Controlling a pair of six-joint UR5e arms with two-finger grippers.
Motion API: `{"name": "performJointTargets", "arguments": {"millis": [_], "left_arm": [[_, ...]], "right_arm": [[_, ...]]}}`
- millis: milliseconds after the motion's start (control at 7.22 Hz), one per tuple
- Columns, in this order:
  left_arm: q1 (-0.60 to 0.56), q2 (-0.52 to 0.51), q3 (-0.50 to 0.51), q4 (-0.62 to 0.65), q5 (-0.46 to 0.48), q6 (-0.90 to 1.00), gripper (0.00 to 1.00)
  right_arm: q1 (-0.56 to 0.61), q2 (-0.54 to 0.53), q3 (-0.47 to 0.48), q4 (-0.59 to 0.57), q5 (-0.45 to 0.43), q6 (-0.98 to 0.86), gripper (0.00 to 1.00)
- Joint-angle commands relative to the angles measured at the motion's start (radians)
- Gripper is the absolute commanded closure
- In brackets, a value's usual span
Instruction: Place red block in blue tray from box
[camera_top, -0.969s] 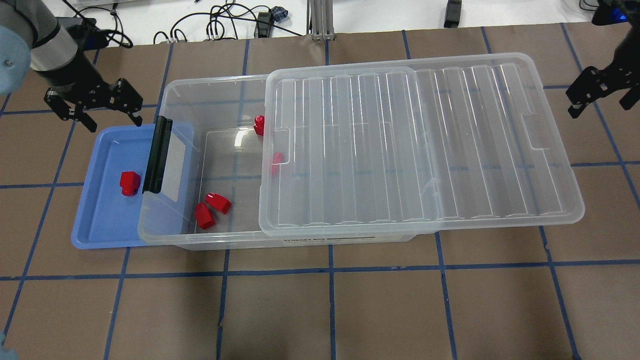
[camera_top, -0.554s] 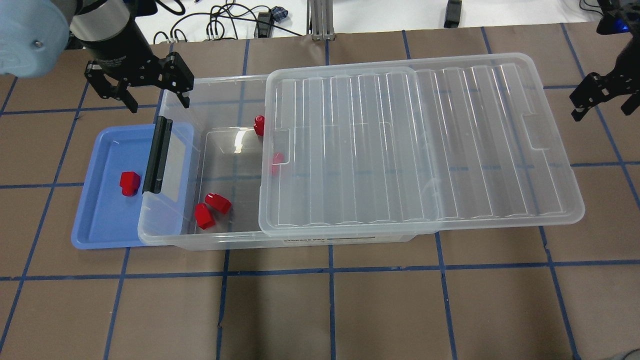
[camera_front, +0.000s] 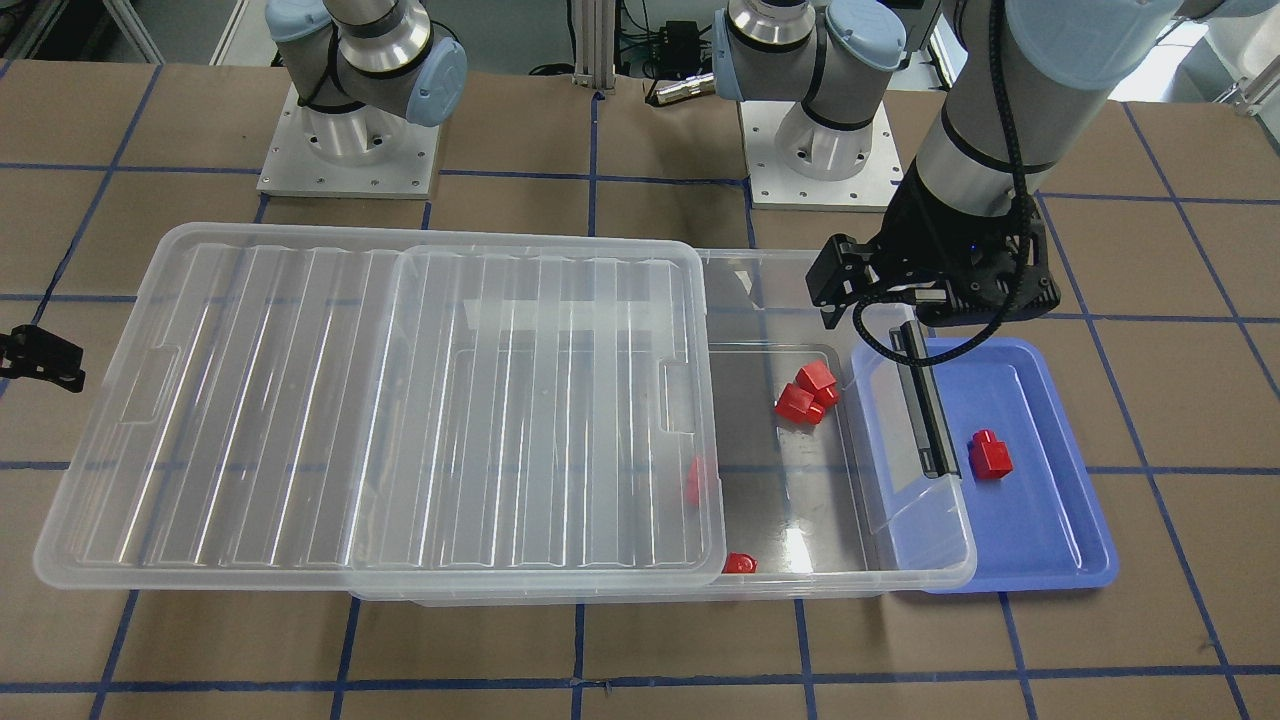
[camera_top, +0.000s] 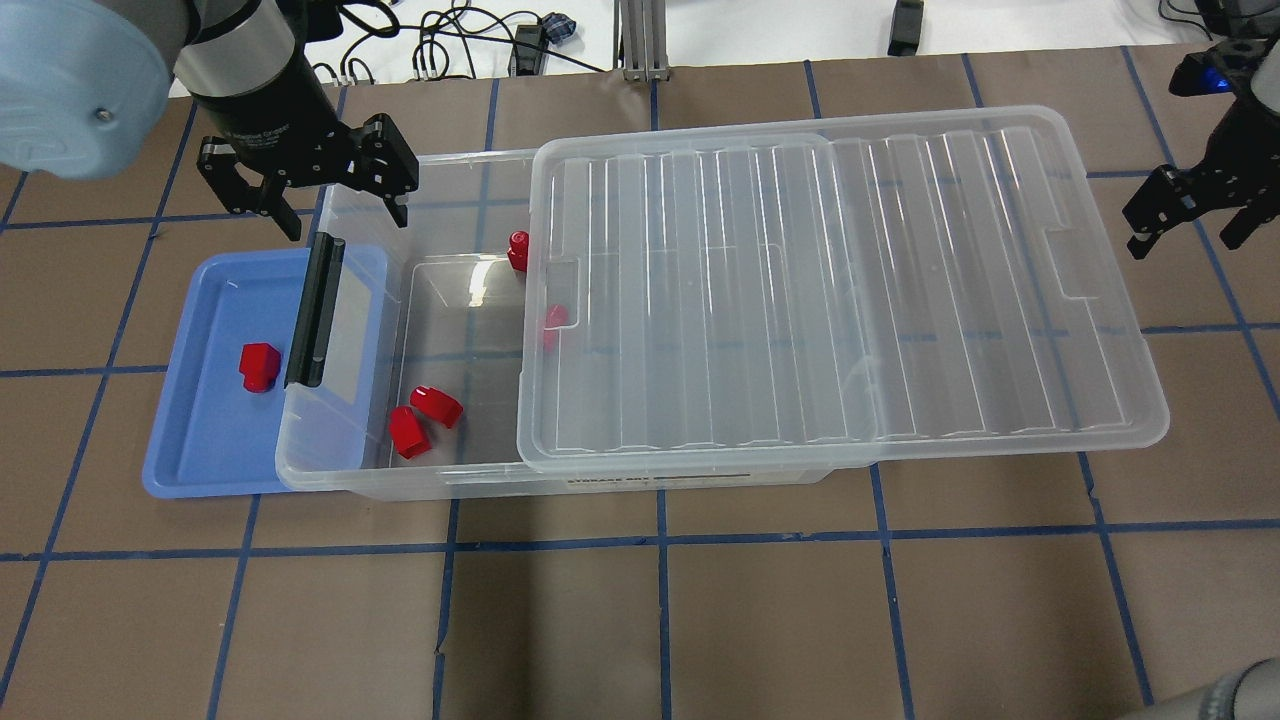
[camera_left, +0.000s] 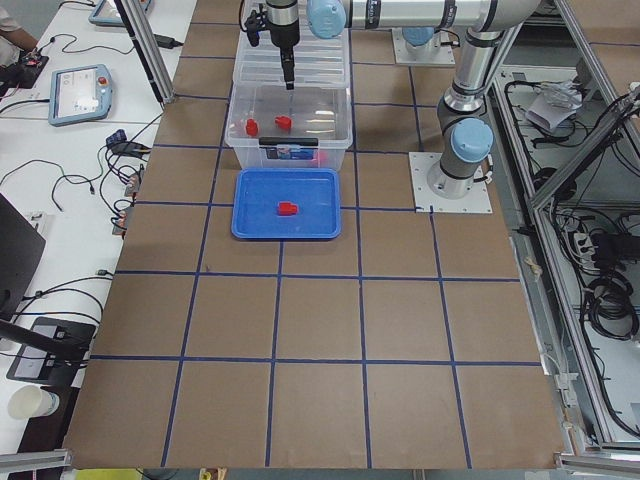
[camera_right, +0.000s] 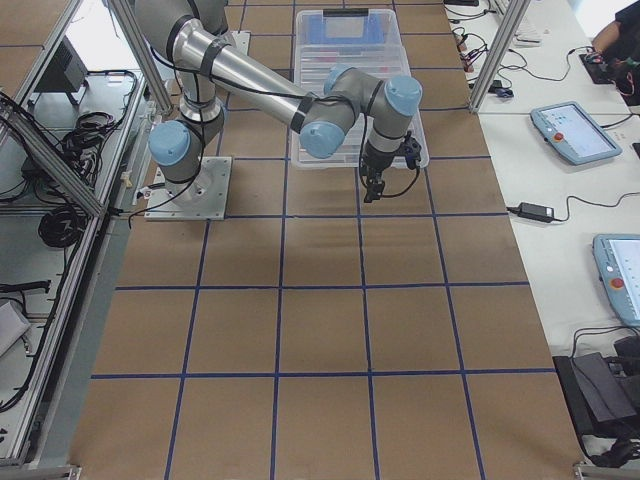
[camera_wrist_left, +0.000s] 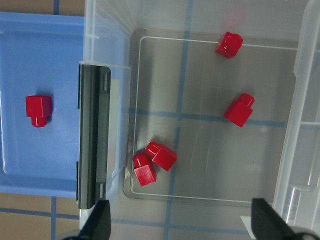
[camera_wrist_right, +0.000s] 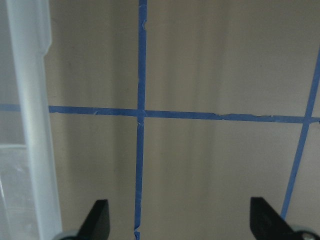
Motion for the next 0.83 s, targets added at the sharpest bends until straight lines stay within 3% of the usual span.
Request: {"name": "performJointTargets", "arguments": {"millis": [0,692], "left_arm": [[-0.004,-0.012,-0.005,-0.001,0.001,-0.068,0.00],[-0.036,0.043,0.000,-0.004,-0.001,-0.032,0.00]], "right_arm": [[0.008,0.000,0.004,0.016,0.008,0.000,0.00],[0.075,-0.017,0.040,0.044,0.031,0.103,0.00]]}}
